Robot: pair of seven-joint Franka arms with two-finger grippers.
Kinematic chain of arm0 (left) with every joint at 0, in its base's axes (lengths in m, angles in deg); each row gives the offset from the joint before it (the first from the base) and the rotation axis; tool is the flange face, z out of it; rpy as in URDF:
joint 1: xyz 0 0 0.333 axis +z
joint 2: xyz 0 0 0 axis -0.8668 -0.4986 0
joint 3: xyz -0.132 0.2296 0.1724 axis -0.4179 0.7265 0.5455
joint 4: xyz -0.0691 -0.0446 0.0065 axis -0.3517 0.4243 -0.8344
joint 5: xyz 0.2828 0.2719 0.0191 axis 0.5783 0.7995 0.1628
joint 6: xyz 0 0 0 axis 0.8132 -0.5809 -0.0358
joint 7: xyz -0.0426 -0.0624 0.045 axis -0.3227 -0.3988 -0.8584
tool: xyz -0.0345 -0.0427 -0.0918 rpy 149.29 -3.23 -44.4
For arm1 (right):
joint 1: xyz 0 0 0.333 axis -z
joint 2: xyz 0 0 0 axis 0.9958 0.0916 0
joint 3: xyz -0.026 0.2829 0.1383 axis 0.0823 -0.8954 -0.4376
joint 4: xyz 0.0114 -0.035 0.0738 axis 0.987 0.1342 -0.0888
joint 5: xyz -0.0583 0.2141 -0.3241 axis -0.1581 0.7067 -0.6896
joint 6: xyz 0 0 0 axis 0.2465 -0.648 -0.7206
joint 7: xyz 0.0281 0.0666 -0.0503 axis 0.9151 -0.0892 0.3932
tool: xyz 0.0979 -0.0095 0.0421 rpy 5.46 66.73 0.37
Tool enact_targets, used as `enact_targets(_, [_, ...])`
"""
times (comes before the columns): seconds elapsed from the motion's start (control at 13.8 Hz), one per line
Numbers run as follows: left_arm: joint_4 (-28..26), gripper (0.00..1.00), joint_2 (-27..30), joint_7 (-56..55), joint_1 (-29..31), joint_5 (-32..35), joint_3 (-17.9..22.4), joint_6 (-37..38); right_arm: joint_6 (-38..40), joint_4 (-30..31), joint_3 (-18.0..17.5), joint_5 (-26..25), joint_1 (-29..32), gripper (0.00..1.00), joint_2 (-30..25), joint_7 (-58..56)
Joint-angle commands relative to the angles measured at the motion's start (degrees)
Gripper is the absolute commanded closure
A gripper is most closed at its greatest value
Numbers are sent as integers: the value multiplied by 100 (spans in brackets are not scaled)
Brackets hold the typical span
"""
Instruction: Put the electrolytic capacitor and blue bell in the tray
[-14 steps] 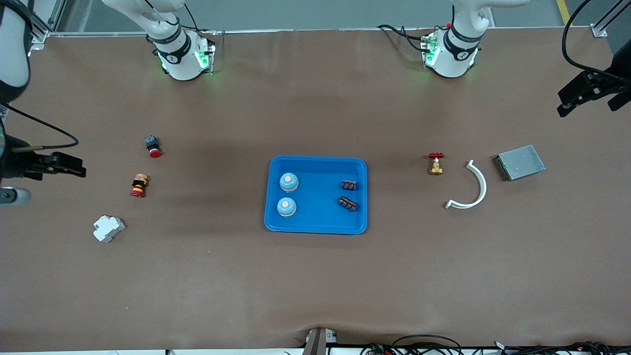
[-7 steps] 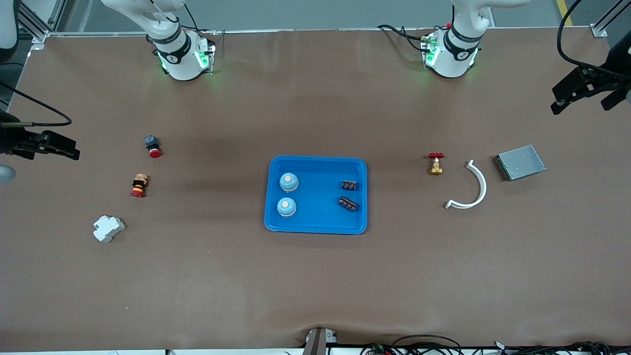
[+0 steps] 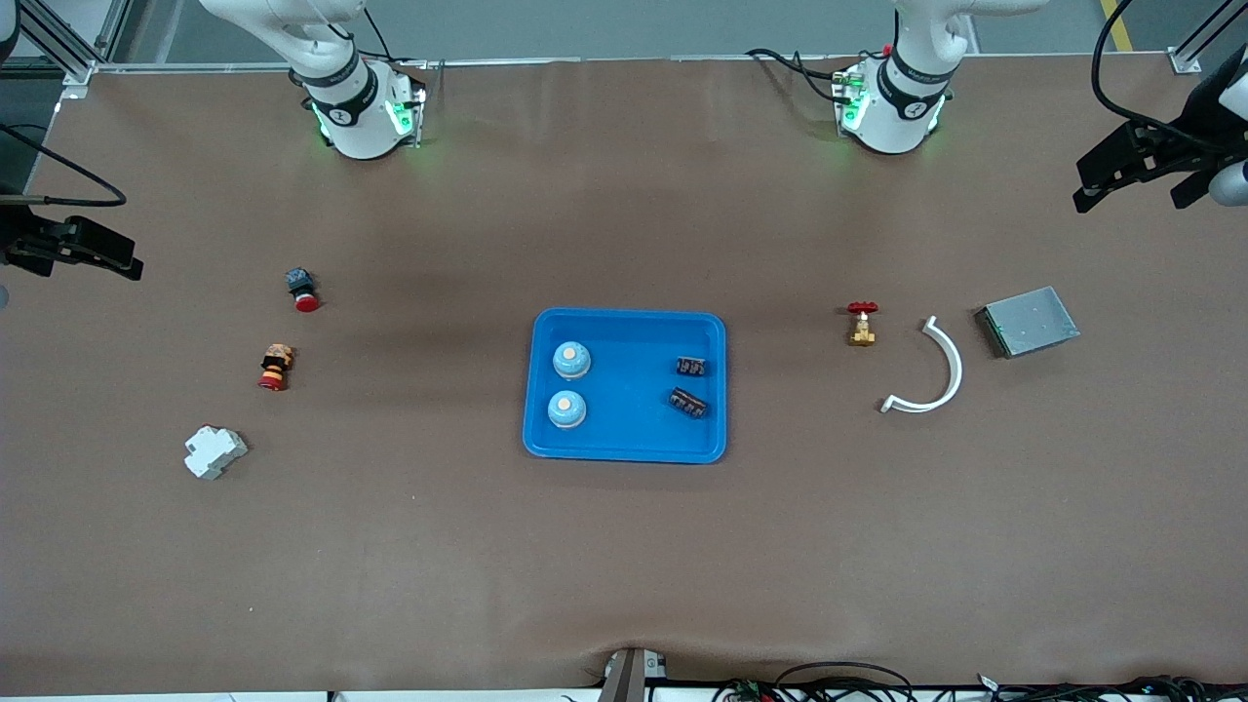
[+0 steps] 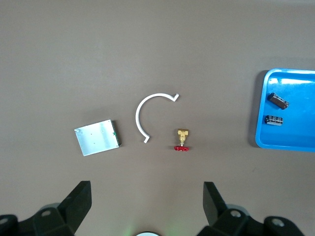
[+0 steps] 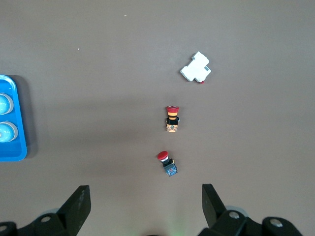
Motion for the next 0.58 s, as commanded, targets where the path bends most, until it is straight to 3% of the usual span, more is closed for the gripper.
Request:
enact_targets(0.0, [8,0,35,205,42,-57,3,77,-106,342,135,201,-85,0,-218,97])
enact_targets(0.51, [8,0,0,196,16,-66,2,384,-624,343,267,484,-120,0,-341,88])
